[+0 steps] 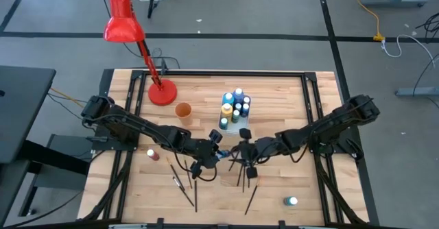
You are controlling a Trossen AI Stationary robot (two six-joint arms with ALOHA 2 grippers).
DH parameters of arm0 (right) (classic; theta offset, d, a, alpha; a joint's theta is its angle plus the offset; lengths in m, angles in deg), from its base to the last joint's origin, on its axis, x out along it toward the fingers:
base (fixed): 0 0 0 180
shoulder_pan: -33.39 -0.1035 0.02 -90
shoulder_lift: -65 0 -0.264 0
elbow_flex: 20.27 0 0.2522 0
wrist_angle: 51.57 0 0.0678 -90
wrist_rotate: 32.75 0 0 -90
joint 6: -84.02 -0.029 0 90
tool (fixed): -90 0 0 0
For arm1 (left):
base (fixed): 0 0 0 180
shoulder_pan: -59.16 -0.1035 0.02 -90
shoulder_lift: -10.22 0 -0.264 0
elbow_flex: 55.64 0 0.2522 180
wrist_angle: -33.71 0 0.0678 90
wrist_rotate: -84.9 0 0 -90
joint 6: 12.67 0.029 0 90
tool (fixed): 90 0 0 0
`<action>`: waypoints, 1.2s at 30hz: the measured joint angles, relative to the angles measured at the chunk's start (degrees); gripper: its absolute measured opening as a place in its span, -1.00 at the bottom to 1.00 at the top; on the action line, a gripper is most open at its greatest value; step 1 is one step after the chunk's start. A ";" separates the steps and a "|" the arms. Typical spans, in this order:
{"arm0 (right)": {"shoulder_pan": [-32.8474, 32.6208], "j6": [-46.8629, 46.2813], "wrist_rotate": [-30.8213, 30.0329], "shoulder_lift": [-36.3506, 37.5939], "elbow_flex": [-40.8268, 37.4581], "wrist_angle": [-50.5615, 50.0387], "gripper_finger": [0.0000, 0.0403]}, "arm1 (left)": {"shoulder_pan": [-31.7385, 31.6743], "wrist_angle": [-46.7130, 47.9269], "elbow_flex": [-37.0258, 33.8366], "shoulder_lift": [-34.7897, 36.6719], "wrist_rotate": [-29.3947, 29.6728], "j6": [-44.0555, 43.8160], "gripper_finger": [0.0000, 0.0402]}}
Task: Pick & Place Paint Supplies
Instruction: Put the small blue paint bottle into the white bin
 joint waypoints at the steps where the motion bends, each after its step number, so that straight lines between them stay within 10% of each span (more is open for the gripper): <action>1: 0.03 -0.11 -1.43 -0.54 0.00 0.38 -0.23 | 0.00 -0.09 0.00 0.00 0.00 -0.01 -0.38; 14: 2.61 1.54 1.60 -7.32 -0.02 8.70 0.48 | -0.17 -2.03 0.00 0.00 0.01 1.67 -0.38; 29: 5.01 1.15 6.18 -7.30 0.00 8.91 -0.33 | -1.74 -2.29 0.00 0.00 -0.53 1.48 -0.38; 36: 4.94 -0.53 5.88 -7.30 0.00 8.82 -0.30 | -1.95 -3.04 -0.04 -0.02 -0.50 0.09 -0.31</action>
